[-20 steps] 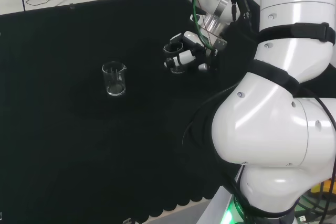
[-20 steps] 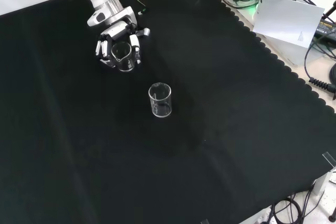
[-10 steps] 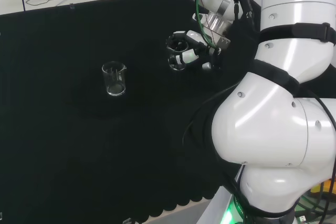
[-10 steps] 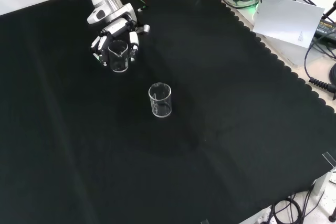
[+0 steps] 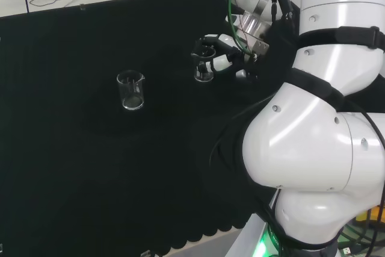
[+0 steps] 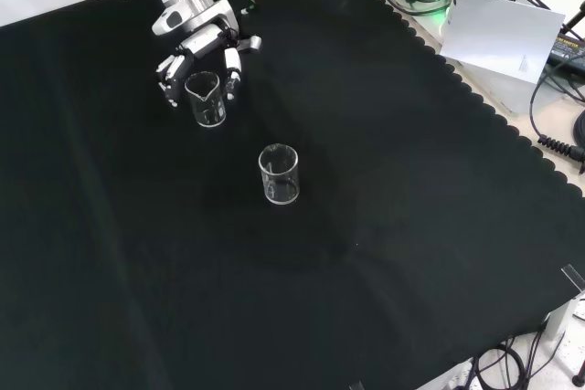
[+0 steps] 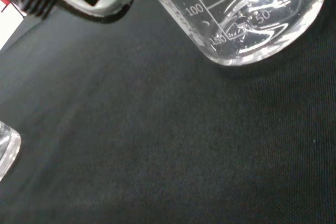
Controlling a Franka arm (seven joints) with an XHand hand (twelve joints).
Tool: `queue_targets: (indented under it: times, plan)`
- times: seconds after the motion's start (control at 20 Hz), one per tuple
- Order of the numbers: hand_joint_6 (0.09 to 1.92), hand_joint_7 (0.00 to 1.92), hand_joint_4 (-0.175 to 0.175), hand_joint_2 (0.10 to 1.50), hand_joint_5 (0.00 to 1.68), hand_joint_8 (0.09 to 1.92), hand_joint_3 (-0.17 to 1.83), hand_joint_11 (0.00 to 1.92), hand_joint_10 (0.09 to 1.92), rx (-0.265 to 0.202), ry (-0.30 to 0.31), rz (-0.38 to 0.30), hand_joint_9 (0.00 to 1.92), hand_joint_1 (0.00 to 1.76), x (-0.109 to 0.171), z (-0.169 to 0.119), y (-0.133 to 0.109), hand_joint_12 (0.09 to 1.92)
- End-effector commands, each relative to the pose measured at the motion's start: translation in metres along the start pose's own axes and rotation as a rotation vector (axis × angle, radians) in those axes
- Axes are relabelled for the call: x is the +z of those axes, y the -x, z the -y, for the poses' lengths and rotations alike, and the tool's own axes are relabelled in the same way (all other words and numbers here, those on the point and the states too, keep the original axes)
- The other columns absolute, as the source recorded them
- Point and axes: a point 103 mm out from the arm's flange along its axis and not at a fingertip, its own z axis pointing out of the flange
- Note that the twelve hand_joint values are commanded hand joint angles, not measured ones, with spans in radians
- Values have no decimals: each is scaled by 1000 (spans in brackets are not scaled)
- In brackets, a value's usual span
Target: Place the beaker back on the table.
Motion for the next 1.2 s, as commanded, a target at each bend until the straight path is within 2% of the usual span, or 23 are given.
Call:
queue_targets:
  times: [0.05,0.25,0.6,0.95,1.2]
  plan:
    - [321,196,-81,621,312,737,396,2,87,2,58,27,610,769,-20,6,-12,1410]
    - [188,92,-82,625,291,695,373,0,87,1,77,48,491,759,-38,12,-27,1306]
    - [162,94,-82,626,295,695,366,0,87,4,97,87,501,756,-63,37,-61,1288]
    - [152,121,-83,629,312,701,363,0,87,6,100,97,529,755,-71,63,-93,1288]
    - [145,135,-83,636,324,702,362,0,87,18,105,88,538,756,-76,77,-107,1293]
